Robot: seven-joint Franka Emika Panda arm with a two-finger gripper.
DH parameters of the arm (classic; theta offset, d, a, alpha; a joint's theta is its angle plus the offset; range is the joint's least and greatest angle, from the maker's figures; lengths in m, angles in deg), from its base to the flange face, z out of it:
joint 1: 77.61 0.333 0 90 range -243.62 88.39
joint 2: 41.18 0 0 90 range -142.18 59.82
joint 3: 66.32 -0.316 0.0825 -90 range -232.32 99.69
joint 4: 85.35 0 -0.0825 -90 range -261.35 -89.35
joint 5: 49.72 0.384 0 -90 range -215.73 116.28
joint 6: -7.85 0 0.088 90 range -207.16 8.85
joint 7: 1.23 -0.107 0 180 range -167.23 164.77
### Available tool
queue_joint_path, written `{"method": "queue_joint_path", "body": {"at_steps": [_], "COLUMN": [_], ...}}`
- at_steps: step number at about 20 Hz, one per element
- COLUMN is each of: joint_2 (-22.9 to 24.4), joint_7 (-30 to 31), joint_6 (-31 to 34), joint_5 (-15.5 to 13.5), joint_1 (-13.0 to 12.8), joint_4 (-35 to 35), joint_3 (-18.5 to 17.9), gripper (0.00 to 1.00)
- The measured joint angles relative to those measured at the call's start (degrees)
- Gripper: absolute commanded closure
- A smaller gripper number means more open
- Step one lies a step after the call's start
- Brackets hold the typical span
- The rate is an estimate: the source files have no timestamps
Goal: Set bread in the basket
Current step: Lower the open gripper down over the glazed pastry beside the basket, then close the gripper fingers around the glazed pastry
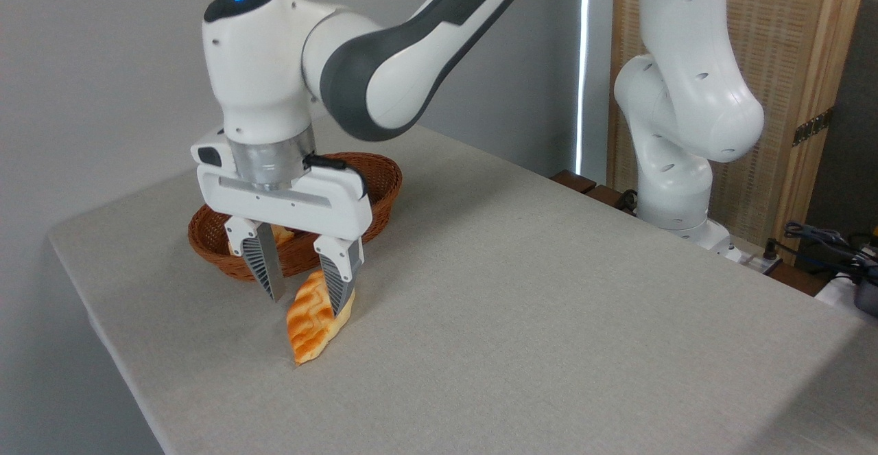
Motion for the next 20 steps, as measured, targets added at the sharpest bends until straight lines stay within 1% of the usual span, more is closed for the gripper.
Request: {"method": "queue_joint_path", "body": {"at_steps": [4,17,18,19,20], "joint_2": [-1.7,-2.81,-2.82,-2.83,-2.85], "joint_7": [0.14,0.14,0.14,0.14,0.14], "joint_6": [-0.8,-0.8,-0.8,-0.8,-0.8], "joint_5": [0.0,0.0,0.0,0.0,0.0], "joint_1": [-0.13,-0.17,-0.17,-0.17,-0.18], "joint_4": [0.0,-0.01,-0.01,-0.02,-0.02], "joint_3": [0.79,0.82,0.82,0.83,0.83], "gripper": [0.0,0.0,0.15,0.33,0.39]}}
